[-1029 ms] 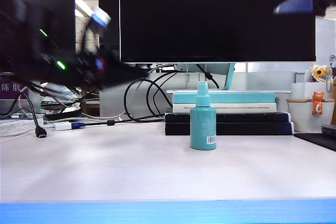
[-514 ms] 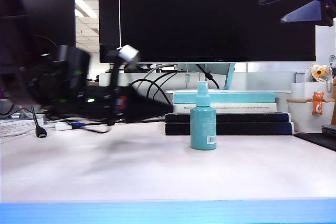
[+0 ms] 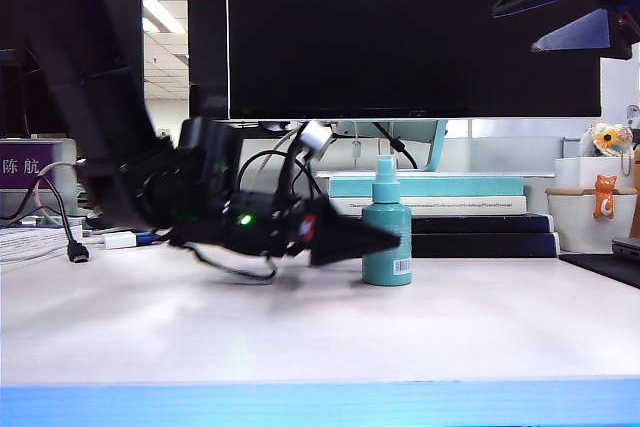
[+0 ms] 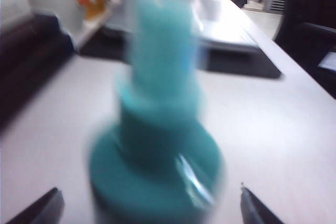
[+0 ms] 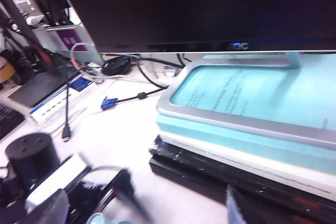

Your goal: Pick up the sprayer with the left hand and remove the lid with the right hand then place it on the table.

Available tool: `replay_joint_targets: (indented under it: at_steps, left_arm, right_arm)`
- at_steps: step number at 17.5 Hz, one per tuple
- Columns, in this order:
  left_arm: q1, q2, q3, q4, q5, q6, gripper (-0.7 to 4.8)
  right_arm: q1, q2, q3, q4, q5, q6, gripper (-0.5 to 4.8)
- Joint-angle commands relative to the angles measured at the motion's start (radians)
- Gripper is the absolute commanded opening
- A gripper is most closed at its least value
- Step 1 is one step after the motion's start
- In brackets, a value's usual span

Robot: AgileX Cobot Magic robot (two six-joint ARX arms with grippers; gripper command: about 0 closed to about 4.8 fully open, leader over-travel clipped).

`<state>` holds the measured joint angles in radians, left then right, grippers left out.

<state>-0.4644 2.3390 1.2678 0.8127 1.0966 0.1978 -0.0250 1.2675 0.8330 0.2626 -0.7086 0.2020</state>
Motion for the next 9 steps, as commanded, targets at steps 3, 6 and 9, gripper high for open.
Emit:
replay_joint_targets:
  at_steps: [3, 6, 9]
  left_arm:
    - [-0.033, 0.005, 0.062, -0.046, -0.028, -0.037, 4.79]
    - [-0.047, 0.005, 0.063, -0.083, -0.050, -0.041, 4.79]
    - [-0.049, 0.005, 0.063, -0.109, -0.082, -0.041, 3.31]
  right_arm:
    - [0.000, -0.002, 0.005, 0.003, -0.008, 0.000, 3.86]
    - [0.000, -0.002, 0.005, 0.003, -0.008, 0.000, 3.86]
    - [0.000, -0.002, 0.005, 0.003, -0.008, 0.000, 3.86]
